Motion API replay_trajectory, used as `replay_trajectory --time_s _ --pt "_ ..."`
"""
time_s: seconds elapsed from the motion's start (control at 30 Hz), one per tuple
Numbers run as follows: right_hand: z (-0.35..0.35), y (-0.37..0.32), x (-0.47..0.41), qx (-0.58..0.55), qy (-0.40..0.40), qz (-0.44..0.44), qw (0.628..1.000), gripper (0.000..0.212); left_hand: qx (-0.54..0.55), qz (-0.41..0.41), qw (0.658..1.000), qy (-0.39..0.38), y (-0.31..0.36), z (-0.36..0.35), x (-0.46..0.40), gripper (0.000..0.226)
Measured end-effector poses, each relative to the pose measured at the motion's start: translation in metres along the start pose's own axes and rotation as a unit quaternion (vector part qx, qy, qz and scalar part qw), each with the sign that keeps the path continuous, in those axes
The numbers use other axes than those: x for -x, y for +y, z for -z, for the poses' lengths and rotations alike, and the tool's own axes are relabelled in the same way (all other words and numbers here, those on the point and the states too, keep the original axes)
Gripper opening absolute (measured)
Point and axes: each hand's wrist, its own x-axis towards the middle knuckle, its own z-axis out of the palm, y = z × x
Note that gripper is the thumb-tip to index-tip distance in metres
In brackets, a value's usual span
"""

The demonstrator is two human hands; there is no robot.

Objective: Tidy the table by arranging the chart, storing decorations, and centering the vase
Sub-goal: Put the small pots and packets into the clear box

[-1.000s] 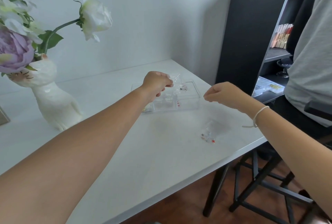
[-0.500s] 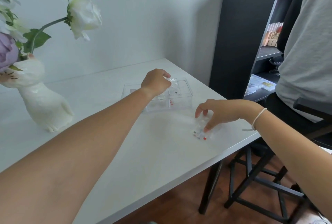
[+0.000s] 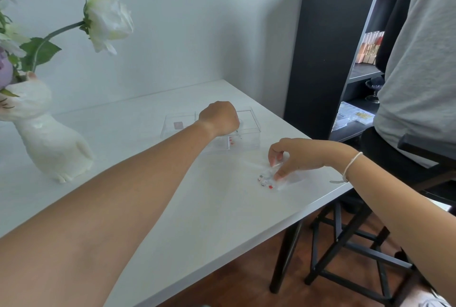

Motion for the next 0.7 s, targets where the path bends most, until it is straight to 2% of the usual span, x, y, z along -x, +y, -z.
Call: replay_trajectory --time_s 0.1,0.37,0.7 --pt "0.000 0.001 0.000 -0.007 0.013 0.006 1.000 0.028 -0.014 -0.008 1.000 0.001 0.000 -0.001 -0.001 0.019" --pt "-0.004 0.001 -0.006 -0.015 0.033 -0.002 0.999 0.025 -0.015 -0.028 0.999 0.033 -0.009 0.001 0.000 0.034" --pt "-0.006 -0.001 -0.008 -0.019 0.039 -0.007 0.999 0.019 0.042 -0.057 0.996 0.056 -0.023 0.001 0.009 0.027"
